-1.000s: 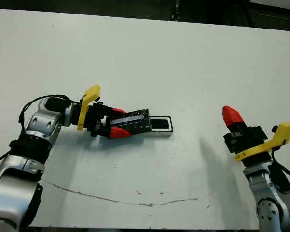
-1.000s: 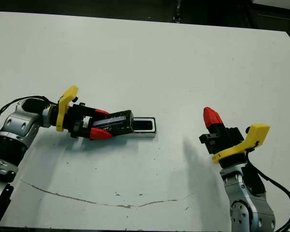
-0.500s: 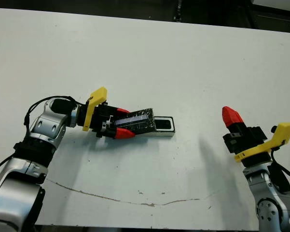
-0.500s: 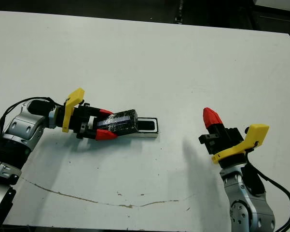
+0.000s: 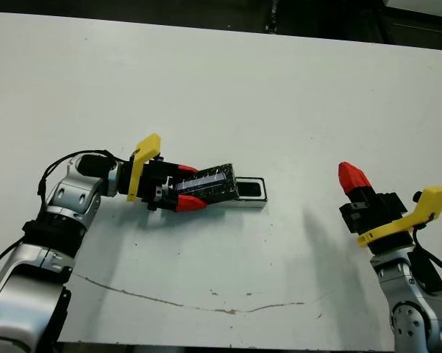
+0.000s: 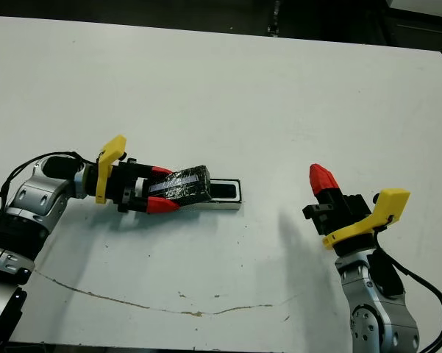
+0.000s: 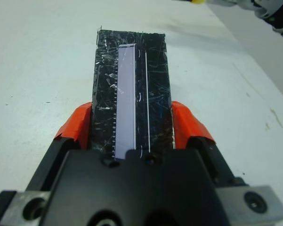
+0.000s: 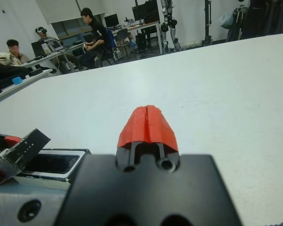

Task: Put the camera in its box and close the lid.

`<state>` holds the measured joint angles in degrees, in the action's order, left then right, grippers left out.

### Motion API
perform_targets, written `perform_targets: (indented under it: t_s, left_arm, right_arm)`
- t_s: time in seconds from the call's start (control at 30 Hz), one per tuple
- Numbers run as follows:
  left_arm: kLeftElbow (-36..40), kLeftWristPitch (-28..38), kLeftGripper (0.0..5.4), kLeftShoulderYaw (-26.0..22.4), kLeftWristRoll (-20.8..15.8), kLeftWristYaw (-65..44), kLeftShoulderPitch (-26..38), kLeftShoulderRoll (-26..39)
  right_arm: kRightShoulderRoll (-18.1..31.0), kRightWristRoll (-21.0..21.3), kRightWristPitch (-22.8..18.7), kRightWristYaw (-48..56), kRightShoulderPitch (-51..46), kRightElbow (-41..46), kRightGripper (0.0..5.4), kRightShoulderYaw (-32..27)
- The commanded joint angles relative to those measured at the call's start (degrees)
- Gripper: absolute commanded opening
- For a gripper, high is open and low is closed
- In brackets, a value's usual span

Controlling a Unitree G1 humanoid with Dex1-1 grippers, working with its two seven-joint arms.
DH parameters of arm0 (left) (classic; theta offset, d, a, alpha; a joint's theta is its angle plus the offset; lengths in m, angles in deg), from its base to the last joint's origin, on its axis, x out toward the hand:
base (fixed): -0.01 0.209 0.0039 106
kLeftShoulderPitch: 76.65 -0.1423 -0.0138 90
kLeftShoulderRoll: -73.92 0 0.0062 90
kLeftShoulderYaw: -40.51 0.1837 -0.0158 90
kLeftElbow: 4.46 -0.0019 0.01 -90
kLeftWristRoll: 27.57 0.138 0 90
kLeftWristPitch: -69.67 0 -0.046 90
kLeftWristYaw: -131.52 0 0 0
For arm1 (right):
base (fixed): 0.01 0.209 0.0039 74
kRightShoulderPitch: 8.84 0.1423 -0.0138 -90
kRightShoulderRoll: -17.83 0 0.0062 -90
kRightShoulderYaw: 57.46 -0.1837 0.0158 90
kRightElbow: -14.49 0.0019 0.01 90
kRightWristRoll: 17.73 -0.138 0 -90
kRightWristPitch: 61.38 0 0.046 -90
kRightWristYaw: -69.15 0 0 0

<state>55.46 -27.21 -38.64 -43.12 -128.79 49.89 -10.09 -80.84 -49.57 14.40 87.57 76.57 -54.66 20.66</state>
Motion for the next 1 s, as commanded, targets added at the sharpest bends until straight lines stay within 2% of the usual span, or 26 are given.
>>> perform_targets:
  t_s: [0.03,0.17,0.37,0.57,1.0]
  left_arm:
    - [2.48,-2.69,3.15,-0.92,-1.01,0.14,0.47,0.51]
    - [3.82,-5.32,3.15,-1.71,-1.7,-0.53,1.22,2.18]
    - [2.04,-6.15,3.15,-1.25,-1.2,-2.07,2.76,2.71]
    - [0.74,-4.66,3.15,0.7,1.38,-1.97,3.57,2.67]
    - [-2.53,-1.63,3.15,1.65,3.2,-1.46,2.91,0.67]
  right_arm:
    - [0.79,0.28,-0.24,-0.12,-0.37,-0.04,0.0,0.02]
    - [1.11,0.04,-0.44,0.3,-0.16,-0.09,0.0,0.08]
    - [1.04,-0.02,-0.26,0.39,0.14,-0.27,0.0,0.07]
    - [1.17,0.32,-0.33,0.15,0.2,-0.02,0.0,0.12]
    - [1.13,0.23,-0.28,0.24,-0.05,0.09,0.0,0.21]
